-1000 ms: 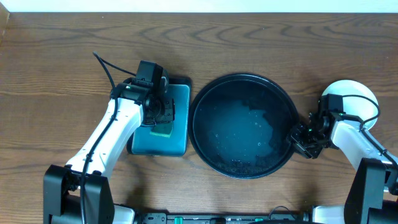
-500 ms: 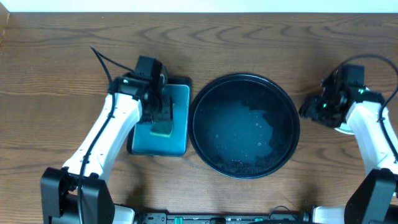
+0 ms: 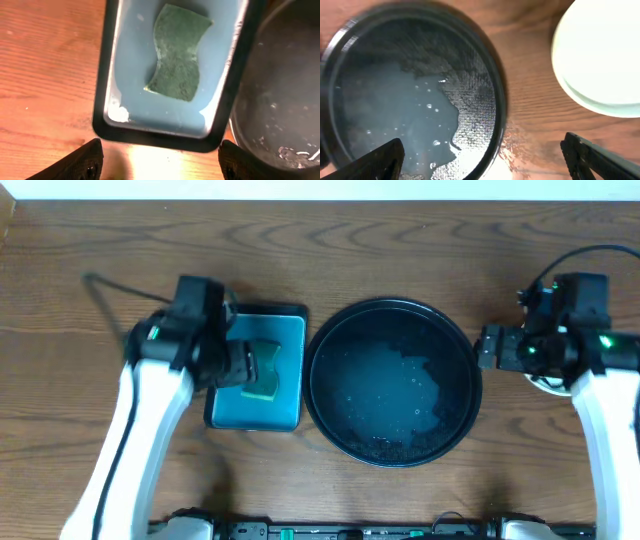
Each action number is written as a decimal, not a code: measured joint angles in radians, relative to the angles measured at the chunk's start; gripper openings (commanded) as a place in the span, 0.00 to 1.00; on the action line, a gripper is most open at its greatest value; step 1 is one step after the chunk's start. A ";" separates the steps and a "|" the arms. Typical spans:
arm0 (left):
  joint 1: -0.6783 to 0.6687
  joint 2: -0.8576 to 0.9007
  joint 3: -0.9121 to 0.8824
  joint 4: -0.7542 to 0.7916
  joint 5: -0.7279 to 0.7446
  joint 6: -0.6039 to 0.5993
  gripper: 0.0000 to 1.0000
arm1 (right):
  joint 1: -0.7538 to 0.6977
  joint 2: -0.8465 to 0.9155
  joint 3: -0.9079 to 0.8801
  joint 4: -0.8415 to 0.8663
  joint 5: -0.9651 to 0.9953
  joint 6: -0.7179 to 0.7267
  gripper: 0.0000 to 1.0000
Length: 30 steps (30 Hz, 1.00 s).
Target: Clean dirty plates on tray and stack at the side
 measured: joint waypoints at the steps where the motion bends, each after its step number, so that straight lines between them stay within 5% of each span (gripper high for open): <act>1: 0.000 -0.049 -0.019 0.005 0.000 0.000 0.75 | 0.002 -0.034 0.000 -0.003 0.005 0.000 0.99; 14: 0.000 -0.696 -0.340 0.145 -0.003 -0.004 0.86 | 0.019 -0.562 -0.208 0.056 0.075 -0.001 0.99; 30: 0.000 -0.764 -0.350 0.129 -0.004 -0.004 0.87 | 0.019 -0.657 -0.219 -0.109 0.086 -0.001 0.99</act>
